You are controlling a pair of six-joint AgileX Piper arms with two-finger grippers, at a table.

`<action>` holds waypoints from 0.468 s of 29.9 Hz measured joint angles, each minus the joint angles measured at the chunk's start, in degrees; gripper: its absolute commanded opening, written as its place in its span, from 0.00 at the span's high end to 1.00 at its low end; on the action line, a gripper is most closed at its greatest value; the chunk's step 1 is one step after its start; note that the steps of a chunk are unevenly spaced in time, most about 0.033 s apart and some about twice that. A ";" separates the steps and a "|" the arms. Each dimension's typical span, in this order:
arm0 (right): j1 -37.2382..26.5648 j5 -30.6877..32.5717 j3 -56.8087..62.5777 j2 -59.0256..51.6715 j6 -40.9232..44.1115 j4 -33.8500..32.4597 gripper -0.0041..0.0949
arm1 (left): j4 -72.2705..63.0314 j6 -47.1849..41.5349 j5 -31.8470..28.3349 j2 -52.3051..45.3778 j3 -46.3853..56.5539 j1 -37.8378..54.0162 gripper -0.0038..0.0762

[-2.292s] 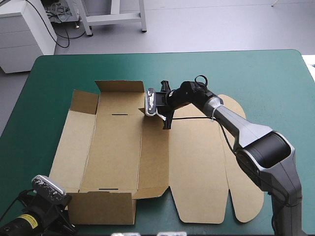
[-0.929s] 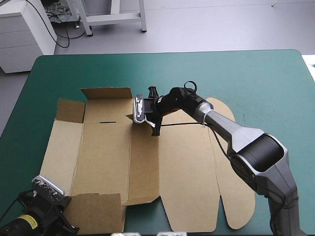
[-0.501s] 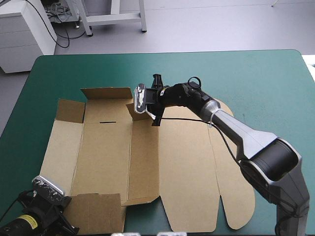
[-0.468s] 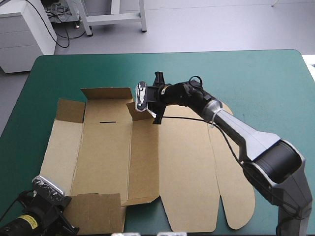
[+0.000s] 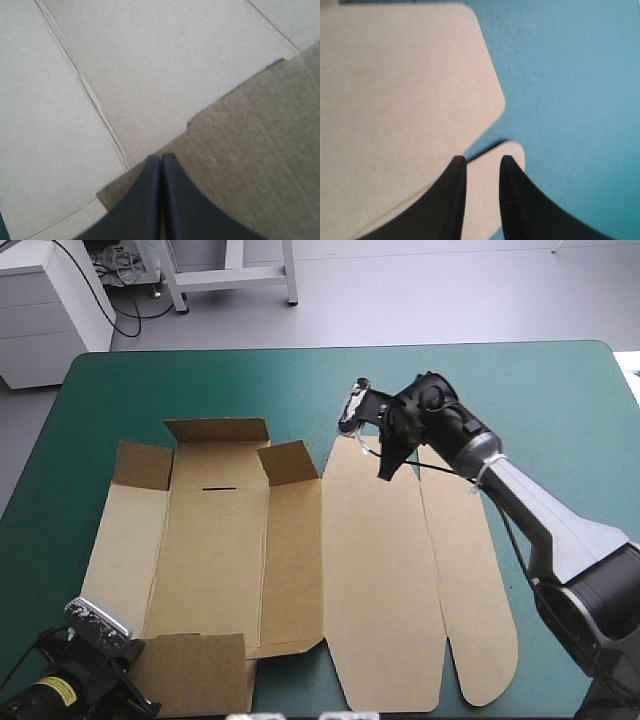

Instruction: Fold the box

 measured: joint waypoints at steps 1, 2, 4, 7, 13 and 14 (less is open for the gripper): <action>-0.92 1.40 0.00 -0.59 0.93 0.00 0.87 | 0.00 0.00 0.00 0.00 0.00 0.00 0.96; -1.88 2.74 0.00 -1.17 1.60 0.26 0.91 | 0.00 0.00 0.00 0.00 0.00 0.00 0.96; -4.59 5.78 0.00 -2.85 2.68 2.01 0.97 | 0.00 0.00 0.01 0.00 0.00 0.00 0.96; -9.47 10.17 0.00 -5.84 3.46 6.70 0.98 | 0.00 0.00 0.01 0.00 0.00 0.00 0.96; -19.22 12.98 1.86 -14.59 8.63 12.01 0.98 | 0.00 0.00 0.64 0.00 0.00 0.00 0.96; -20.76 13.04 2.70 -16.58 9.70 12.13 0.98 | 0.00 0.00 0.70 0.00 0.00 0.00 0.96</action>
